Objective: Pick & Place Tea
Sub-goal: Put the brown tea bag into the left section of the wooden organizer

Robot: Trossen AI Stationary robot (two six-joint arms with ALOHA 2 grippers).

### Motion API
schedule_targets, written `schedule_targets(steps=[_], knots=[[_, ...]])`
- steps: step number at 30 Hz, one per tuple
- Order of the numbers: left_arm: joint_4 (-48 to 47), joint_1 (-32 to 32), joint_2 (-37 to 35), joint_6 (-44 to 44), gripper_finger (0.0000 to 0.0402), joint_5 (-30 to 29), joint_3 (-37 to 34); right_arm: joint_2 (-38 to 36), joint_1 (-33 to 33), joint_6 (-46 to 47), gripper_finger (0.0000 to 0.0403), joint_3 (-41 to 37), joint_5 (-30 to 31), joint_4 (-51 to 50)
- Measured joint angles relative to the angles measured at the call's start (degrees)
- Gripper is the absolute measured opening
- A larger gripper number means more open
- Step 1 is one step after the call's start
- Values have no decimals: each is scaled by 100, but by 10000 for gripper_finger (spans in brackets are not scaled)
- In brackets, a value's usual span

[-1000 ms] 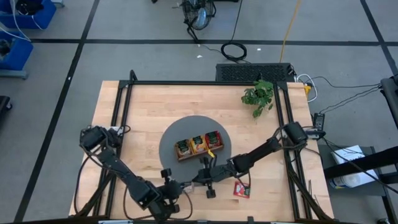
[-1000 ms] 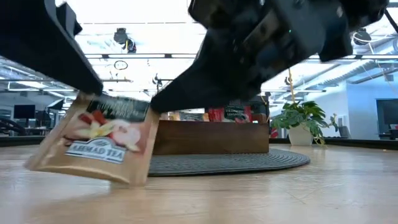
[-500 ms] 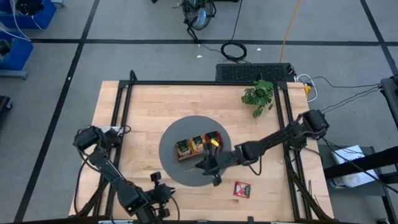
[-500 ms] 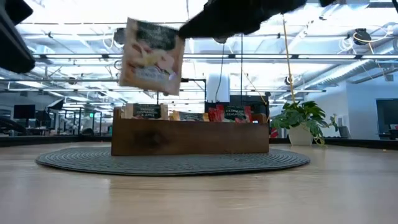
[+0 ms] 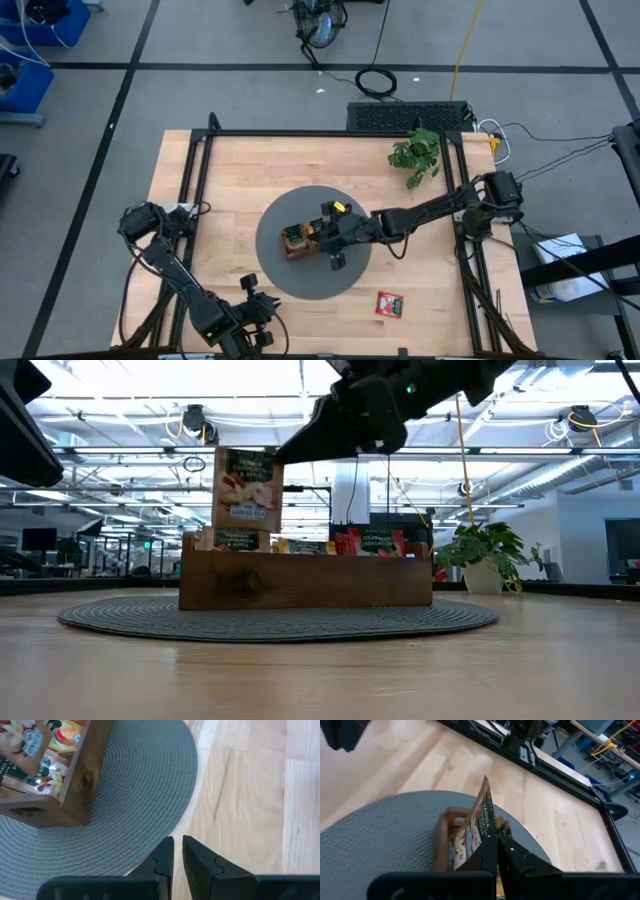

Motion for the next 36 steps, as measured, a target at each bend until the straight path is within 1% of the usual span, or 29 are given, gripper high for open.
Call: schedule_targets(steps=[5, 15, 24, 29, 36], knots=[[-19, 0, 0, 2, 47, 1, 0, 8, -194, 8, 0, 0, -307, 41], [-19, 0, -2, 20, 47, -1, 0, 452, -216, -125, 0, 0, -286, 225], [-25, 0, -2, 9, 47, -1, 0, 443, -217, -152, 0, 4, -289, 245], [-23, 0, -2, 4, 47, -1, 0, 442, -112, 42, 0, 4, -283, 246], [-23, 0, -2, 1, 47, -1, 1, 442, 96, 319, 0, 2, -103, 738]])
